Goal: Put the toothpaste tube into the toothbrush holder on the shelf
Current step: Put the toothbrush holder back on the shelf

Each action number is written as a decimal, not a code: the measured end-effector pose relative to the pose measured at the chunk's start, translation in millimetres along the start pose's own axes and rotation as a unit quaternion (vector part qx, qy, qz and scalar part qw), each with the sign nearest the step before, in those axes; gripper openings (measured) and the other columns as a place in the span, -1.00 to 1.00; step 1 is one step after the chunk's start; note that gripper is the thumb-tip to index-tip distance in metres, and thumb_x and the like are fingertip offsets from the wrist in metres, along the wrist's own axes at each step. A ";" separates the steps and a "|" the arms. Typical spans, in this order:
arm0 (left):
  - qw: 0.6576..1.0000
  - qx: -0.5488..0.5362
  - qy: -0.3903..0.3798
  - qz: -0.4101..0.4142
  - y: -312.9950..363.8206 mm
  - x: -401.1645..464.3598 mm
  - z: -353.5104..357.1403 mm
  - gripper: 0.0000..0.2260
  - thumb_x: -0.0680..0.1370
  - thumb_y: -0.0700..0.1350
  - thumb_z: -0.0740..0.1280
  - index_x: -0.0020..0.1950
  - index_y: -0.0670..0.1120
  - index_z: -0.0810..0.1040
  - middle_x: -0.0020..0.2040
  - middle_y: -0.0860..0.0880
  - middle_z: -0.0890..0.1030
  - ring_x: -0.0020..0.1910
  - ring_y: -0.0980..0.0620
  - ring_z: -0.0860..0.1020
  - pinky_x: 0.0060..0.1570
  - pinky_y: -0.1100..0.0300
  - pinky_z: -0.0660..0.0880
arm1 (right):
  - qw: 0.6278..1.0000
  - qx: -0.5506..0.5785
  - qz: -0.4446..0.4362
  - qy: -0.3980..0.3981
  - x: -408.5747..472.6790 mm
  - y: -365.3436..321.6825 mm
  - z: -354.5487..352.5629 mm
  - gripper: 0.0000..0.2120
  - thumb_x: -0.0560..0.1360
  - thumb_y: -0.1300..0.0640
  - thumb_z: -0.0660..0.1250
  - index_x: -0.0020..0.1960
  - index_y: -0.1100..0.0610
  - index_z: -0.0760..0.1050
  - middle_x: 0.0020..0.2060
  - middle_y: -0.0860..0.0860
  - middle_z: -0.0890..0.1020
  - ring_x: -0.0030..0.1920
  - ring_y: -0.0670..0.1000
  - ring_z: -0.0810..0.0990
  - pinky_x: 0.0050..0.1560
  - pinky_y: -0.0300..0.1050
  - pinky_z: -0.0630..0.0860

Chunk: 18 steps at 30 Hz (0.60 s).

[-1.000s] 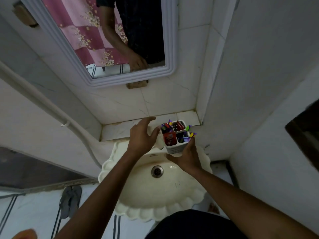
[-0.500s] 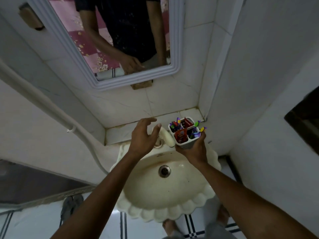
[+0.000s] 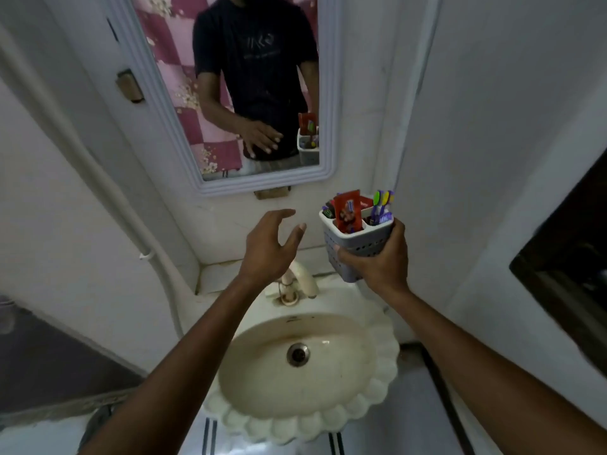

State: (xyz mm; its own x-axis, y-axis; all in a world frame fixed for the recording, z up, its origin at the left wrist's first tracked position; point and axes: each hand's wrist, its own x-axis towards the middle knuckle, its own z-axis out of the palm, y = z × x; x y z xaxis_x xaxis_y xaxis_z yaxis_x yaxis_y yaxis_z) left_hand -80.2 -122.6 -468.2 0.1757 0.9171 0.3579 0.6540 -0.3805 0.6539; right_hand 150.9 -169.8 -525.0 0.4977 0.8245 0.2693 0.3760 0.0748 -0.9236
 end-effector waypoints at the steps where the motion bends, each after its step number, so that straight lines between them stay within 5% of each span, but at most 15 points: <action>1: 1.000 0.000 0.012 0.010 12.8 4.7 -5.9 -0.57 0.67 0.19 0.36 0.46 -0.02 0.56 0.40 0.01 0.62 0.37 0.05 0.56 0.39 -0.04 0.54 | 1.000 0.009 -0.021 0.010 8.1 -17.5 -6.9 0.07 0.06 -0.35 0.74 0.44 -0.14 0.35 0.29 -0.15 0.60 0.20 -0.26 0.62 0.11 -0.04 0.72; 6: 0.995 0.005 0.080 0.066 75.4 34.5 -45.8 -0.57 0.68 0.15 0.38 0.47 -0.05 0.56 0.38 -0.02 0.63 0.32 0.05 0.57 0.31 -0.03 0.59 | 0.989 0.070 -0.116 0.059 49.9 -108.0 -38.7 0.15 0.07 -0.34 0.71 0.51 0.08 0.38 0.35 0.05 0.61 0.34 0.13 0.63 0.25 0.19 0.67; 18: 0.949 0.055 0.223 0.214 222.3 133.7 -174.7 -0.60 0.68 0.12 0.34 0.45 -0.03 0.55 0.40 -0.04 0.61 0.33 0.02 0.56 0.35 -0.18 0.56 | 0.922 0.193 -0.308 0.133 135.1 -337.9 -123.7 0.12 0.08 -0.37 0.68 0.48 0.14 0.43 0.34 0.07 0.63 0.36 0.19 0.63 0.23 0.17 0.70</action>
State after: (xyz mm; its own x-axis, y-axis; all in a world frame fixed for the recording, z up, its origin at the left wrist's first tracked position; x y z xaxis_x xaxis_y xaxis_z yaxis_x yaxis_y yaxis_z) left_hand -39.9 -105.4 -158.5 0.1292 0.5308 0.8376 0.6708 -0.6689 0.3204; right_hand 187.8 -153.0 -142.8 0.4760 0.3962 0.7851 0.3700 0.7197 -0.5875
